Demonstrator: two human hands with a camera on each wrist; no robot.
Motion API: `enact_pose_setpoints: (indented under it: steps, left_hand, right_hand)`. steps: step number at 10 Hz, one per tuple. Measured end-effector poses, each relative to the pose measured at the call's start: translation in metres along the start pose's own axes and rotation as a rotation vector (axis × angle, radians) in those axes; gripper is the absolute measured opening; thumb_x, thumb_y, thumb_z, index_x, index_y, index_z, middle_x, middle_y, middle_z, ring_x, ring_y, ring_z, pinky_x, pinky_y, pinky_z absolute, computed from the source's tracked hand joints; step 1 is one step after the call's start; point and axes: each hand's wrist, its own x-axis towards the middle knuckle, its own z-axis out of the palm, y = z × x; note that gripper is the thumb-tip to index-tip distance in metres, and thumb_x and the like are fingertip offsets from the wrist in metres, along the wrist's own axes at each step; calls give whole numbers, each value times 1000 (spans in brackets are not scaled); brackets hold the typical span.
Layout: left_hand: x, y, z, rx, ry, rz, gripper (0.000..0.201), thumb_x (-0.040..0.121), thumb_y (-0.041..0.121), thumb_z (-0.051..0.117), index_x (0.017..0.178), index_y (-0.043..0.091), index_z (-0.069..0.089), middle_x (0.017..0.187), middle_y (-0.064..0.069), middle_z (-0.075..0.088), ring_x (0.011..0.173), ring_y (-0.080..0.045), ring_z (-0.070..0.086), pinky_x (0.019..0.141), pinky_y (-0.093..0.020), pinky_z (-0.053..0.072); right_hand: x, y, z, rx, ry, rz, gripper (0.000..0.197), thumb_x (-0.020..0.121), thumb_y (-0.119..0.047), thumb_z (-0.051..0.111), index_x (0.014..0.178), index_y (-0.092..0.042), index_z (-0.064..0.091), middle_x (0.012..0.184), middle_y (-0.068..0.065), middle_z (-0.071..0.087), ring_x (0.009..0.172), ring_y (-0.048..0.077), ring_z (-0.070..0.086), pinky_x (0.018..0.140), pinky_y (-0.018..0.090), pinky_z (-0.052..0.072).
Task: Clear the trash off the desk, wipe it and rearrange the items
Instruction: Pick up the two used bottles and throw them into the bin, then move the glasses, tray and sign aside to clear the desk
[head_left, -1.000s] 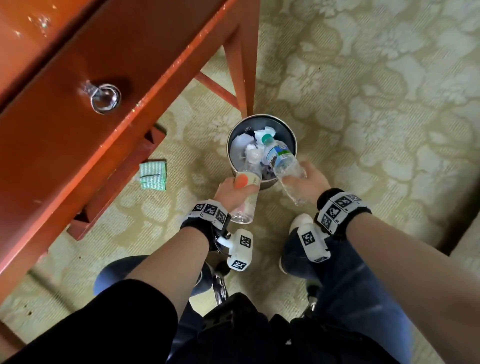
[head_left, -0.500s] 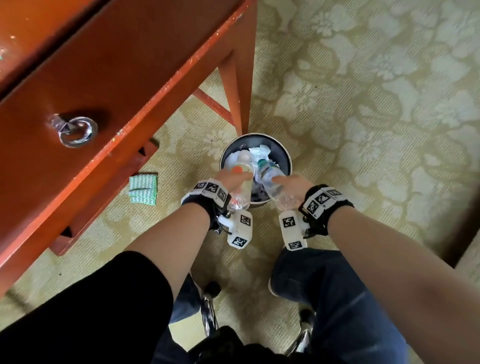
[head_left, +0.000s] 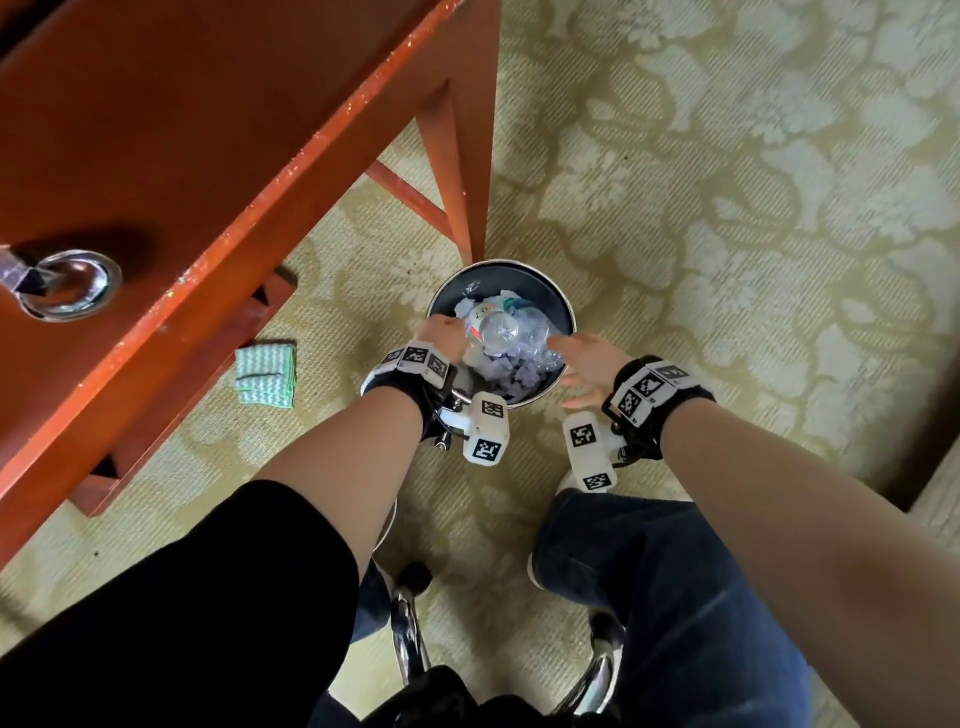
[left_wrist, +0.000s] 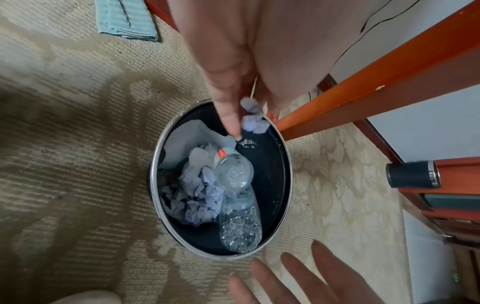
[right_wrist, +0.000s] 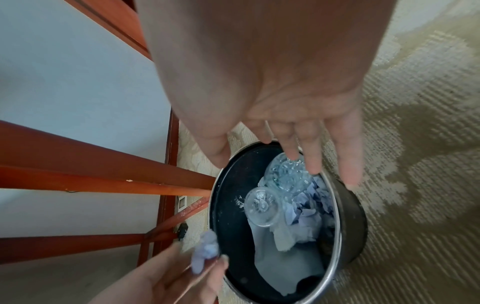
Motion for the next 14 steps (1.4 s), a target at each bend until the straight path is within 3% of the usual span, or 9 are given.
enact_pose_setpoints:
  steps: [2, 4, 6, 7, 8, 10, 11, 12, 14]
  left_hand:
    - [6, -10, 6, -31, -27, 35, 72, 84, 6, 67, 137, -9, 20, 131, -27, 47, 119, -39, 49, 91, -38, 40]
    - [-26, -4, -19, 195, -91, 105, 55, 91, 17, 60, 131, -8, 32, 127, -26, 52, 116, -37, 53, 90, -39, 44]
    - [-66, 7, -47, -261, -97, -19, 46, 100, 29, 39, 132, -3, 42, 90, -2, 51, 95, -25, 54, 90, -40, 52]
    - [-99, 22, -62, -331, -113, -58, 34, 100, 28, 36, 115, 4, 54, 80, 1, 47, 93, -25, 53, 90, -42, 53]
    - [-139, 40, -81, -329, -118, -24, 27, 100, 28, 36, 76, 20, 45, 79, 2, 46, 92, -26, 52, 89, -42, 51]
    - [-224, 70, -132, -116, -85, 86, 37, 99, 20, 39, 63, 19, 41, 67, 4, 43, 86, -21, 47, 77, -29, 39]
    - [-253, 78, -160, -29, -40, 153, 34, 97, 18, 43, 63, 22, 41, 74, 1, 49, 86, -19, 45, 74, -24, 35]
    - [-279, 83, -187, -15, -32, 200, 24, 94, 18, 45, 71, 15, 50, 93, -9, 57, 83, -21, 48, 74, -27, 39]
    - [-323, 80, -247, 54, 57, 291, 24, 93, 20, 45, 96, 5, 63, 94, -9, 63, 79, -23, 54, 64, -27, 41]
  right_hand:
    - [-4, -8, 1, -7, -55, 49, 35, 101, -24, 42, 134, -15, 40, 143, 9, 34, 125, 30, 45, 98, 53, 45]
    - [-27, -31, 4, -18, -18, 19, 54, 97, -35, 48, 143, -11, 34, 140, 13, 43, 123, 33, 49, 88, 45, 49]
    - [-93, -70, -9, -420, -9, -115, 61, 93, -11, 56, 144, 1, 24, 144, 19, 39, 132, 33, 37, 106, 36, 29]
    - [-120, -90, -14, -455, -95, -133, 65, 89, -18, 63, 142, -1, 28, 137, 14, 46, 128, 31, 43, 101, 37, 37]
    - [-166, -109, -9, 4, -27, -29, 47, 96, -28, 51, 137, -7, 42, 99, -3, 51, 91, 20, 57, 80, 38, 49]
    - [-226, -132, -13, -96, -65, -148, 4, 96, -27, 50, 97, -23, 51, 91, -4, 51, 88, 19, 54, 90, 42, 49]
    - [-256, -150, -9, -209, -98, -225, 19, 96, -22, 50, 78, -28, 49, 85, -5, 52, 72, 9, 51, 78, 35, 50]
    - [-284, -173, -4, -281, -154, -299, 12, 95, -17, 49, 83, -13, 50, 85, 8, 51, 71, 19, 50, 62, 29, 42]
    - [-335, -216, 20, -454, -127, -509, 9, 91, -18, 48, 86, -16, 56, 99, 11, 64, 82, 20, 61, 75, 35, 51]
